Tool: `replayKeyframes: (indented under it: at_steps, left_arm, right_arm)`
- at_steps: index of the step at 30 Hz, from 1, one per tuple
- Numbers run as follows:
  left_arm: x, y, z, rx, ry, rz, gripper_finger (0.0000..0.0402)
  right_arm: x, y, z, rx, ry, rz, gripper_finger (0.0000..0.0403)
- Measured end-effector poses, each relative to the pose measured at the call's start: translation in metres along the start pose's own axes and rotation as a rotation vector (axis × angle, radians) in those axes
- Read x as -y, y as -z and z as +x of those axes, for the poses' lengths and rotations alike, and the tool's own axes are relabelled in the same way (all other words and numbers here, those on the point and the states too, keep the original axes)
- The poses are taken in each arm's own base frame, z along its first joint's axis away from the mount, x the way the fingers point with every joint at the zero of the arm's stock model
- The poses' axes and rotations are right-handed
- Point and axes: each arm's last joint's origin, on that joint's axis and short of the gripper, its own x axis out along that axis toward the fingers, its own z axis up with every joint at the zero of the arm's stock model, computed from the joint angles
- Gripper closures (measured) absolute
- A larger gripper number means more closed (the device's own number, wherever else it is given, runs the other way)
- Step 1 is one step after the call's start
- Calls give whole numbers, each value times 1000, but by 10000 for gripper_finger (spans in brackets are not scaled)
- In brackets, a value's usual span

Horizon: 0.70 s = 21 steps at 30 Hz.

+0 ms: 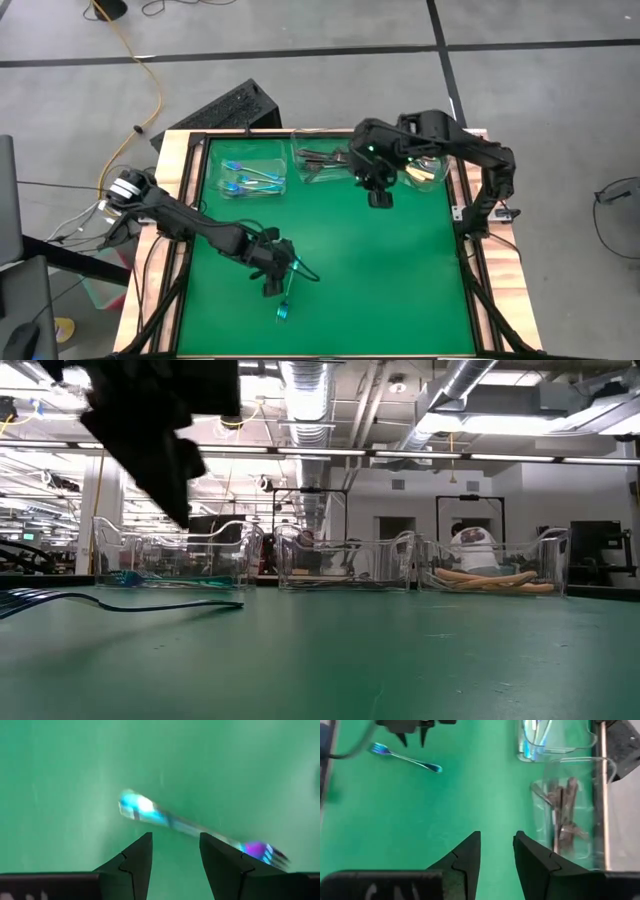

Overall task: Sort silverware by color (type)
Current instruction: Put the blue fork into the left transparent bin

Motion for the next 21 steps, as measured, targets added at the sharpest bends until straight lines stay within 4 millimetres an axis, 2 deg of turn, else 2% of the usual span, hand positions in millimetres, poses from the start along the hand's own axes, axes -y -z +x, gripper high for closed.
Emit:
replayKeyframes:
  at_steps: [3, 9, 12, 16, 21]
  left_arm:
    - [1, 0, -6, -100, 14, -121, 254]
    - [8, 2, -8, -118, 33, -324, 254]
    - [11, 4, -9, -130, 47, -336, 254]
    - [12, 1, -9, -68, 27, -300, 254]
    - [12, -2, -8, -8, -1, -343, 254]
  right_arm:
    - [-11, 1, -2, -18, -20, 32, 265]
    - [-32, 0, 0, -41, -55, 95, 265]
    - [-47, 0, -3, -37, -79, 95, 265]
    - [-69, 2, -9, -28, -117, 42, 265]
    - [-93, 5, -16, -19, -158, -8, 265]
